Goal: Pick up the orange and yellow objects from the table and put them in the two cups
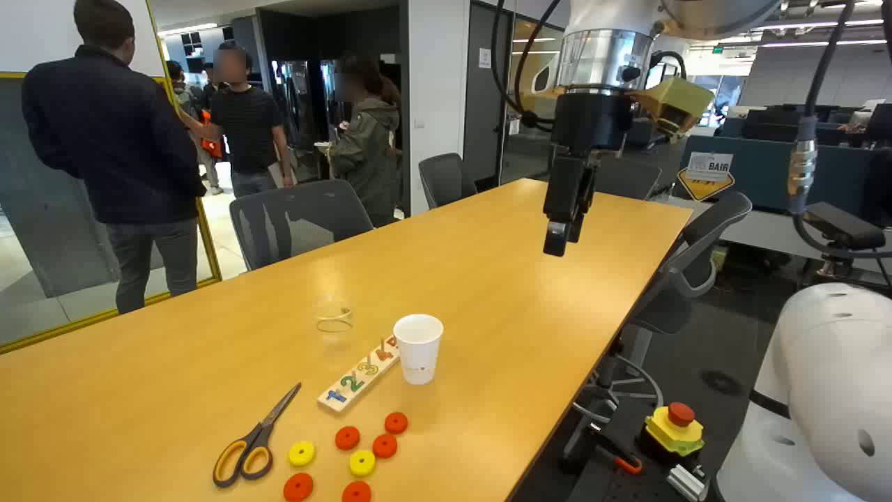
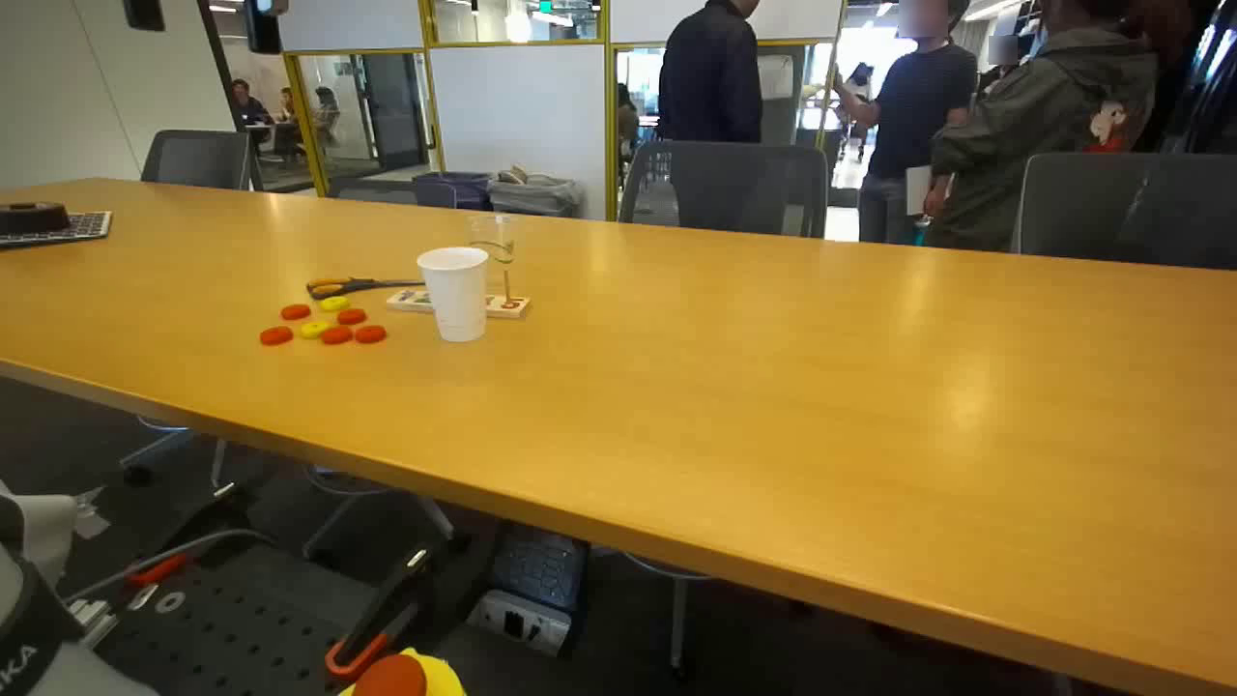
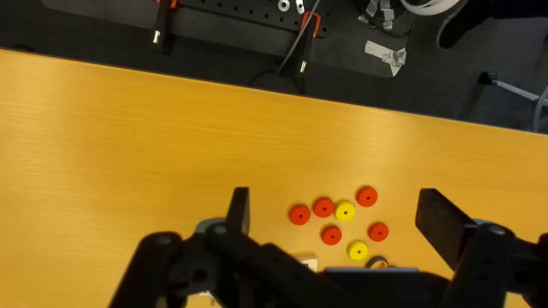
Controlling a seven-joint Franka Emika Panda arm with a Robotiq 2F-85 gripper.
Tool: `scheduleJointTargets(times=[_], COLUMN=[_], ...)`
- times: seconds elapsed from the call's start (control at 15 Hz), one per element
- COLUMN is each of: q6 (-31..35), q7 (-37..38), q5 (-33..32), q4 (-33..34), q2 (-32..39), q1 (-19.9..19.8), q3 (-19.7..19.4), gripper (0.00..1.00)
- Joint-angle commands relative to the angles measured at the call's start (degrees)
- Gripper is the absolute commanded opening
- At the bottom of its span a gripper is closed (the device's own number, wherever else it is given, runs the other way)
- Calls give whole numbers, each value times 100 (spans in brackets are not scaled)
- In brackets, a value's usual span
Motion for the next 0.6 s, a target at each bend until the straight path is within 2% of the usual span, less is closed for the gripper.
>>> scheduleJointTargets(times=[0.0, 0.4, 0.53], q6=[-20, -1, 218], q7=[-49, -29, 106], q5=[40, 27, -35], q4=[44, 67, -227], q2=[0, -23, -105], q1=[-82, -97, -181], q3=[52, 66, 175], gripper=[100, 100, 100])
